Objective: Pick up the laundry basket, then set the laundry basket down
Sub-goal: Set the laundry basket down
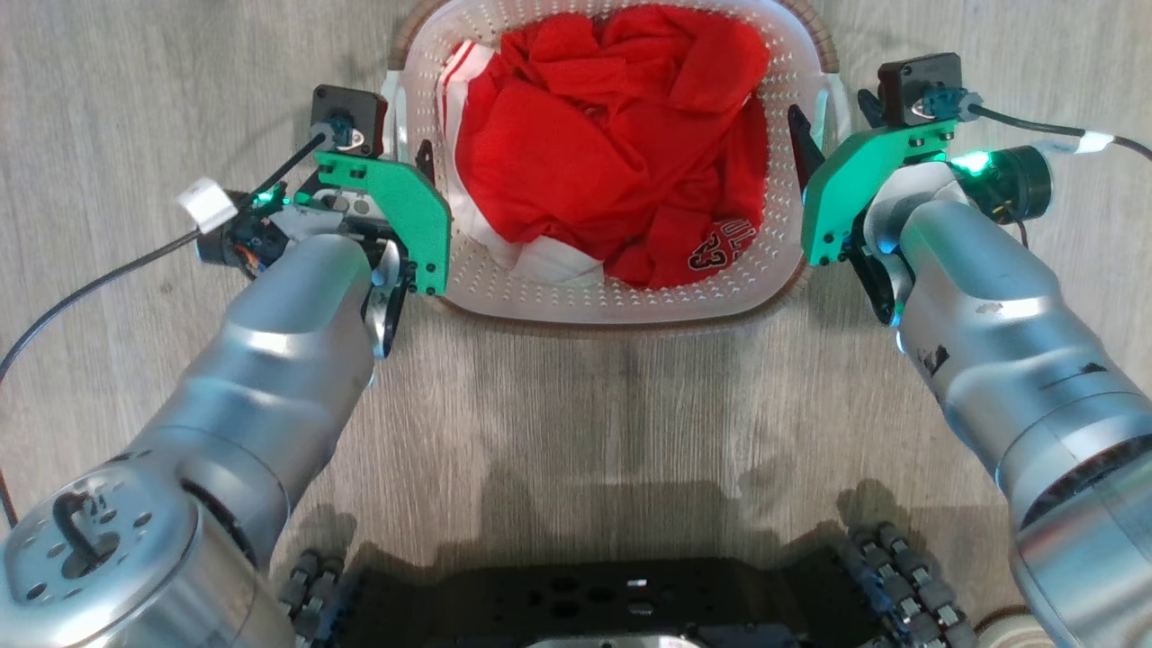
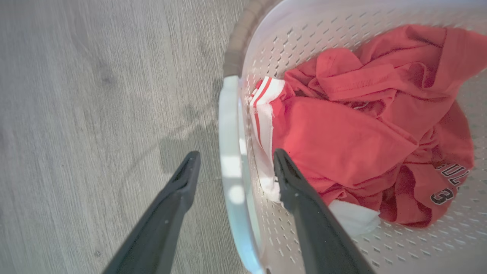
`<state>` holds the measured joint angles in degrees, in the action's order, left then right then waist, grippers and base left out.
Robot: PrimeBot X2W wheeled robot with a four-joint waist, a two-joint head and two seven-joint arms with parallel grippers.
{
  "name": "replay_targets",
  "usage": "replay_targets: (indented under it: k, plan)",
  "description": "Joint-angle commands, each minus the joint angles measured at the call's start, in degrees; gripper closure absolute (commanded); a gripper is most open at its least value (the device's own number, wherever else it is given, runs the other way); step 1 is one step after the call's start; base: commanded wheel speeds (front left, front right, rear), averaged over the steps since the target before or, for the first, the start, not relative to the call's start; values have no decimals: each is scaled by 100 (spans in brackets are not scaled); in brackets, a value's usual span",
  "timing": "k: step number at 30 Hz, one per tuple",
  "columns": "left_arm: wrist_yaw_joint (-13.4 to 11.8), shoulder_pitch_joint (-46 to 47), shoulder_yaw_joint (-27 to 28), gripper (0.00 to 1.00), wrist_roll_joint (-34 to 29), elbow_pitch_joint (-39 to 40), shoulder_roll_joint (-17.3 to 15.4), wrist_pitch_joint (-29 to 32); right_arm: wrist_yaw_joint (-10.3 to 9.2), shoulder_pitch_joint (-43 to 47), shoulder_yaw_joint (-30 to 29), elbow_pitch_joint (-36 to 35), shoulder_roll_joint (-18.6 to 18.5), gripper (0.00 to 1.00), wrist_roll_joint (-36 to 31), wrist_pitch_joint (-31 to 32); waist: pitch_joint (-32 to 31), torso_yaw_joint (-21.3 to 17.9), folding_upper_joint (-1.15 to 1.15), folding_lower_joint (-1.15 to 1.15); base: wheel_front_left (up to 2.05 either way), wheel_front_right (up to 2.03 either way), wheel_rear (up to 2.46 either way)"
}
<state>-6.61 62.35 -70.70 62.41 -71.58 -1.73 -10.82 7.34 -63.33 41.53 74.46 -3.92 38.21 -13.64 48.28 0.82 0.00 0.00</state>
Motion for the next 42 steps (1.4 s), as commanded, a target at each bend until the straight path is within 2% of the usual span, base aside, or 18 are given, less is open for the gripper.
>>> replay_targets:
  k: [1,9,16,21,25,26,28,33,42]
  plan:
    - [-41,1,25,0,47,-28,-115,-81,14,147,-9,-51,104,0,-55,-65,-71,-7,0,0,0,0,0]
    - [-7,-129,100,0,99,-16,-115,-334,14,217,-375,-51,104,0,-303,-125,-558,9,0,0,0,0,0]
    - [-62,-280,532,0,-46,316,-171,-414,14,320,-1055,-226,104,0,-711,-134,-1144,91,0,0,0,0,0]
    - [-233,-724,1386,0,-716,1187,-440,-417,14,765,-1745,-738,104,0,-1220,-135,-1657,112,0,0,0,0,0]
    - [-264,-1339,2202,0,-1399,1934,-589,-417,14,1270,-2191,-1280,104,0,-1674,-135,-2059,104,0,0,0,0,0]
    - [-264,-1339,2202,0,-1399,1934,-589,-417,14,1270,-2191,-1280,104,0,-1674,-135,-2059,104,0,0,0,0,0]
    - [-258,-1662,2597,0,-1772,2276,-627,-417,14,1531,-2356,-1575,104,0,-1836,-135,-2229,87,0,0,0,0,0]
    - [-160,-2457,3531,0,-2637,3050,-620,-418,14,2155,-2646,-2248,104,0,-2099,-135,-2636,19,0,0,0,0,0]
    - [30,-3732,4748,0,-3858,4137,-444,-418,14,3209,-2935,-3293,104,0,-2300,-135,-3358,-100,0,0,0,0,0]
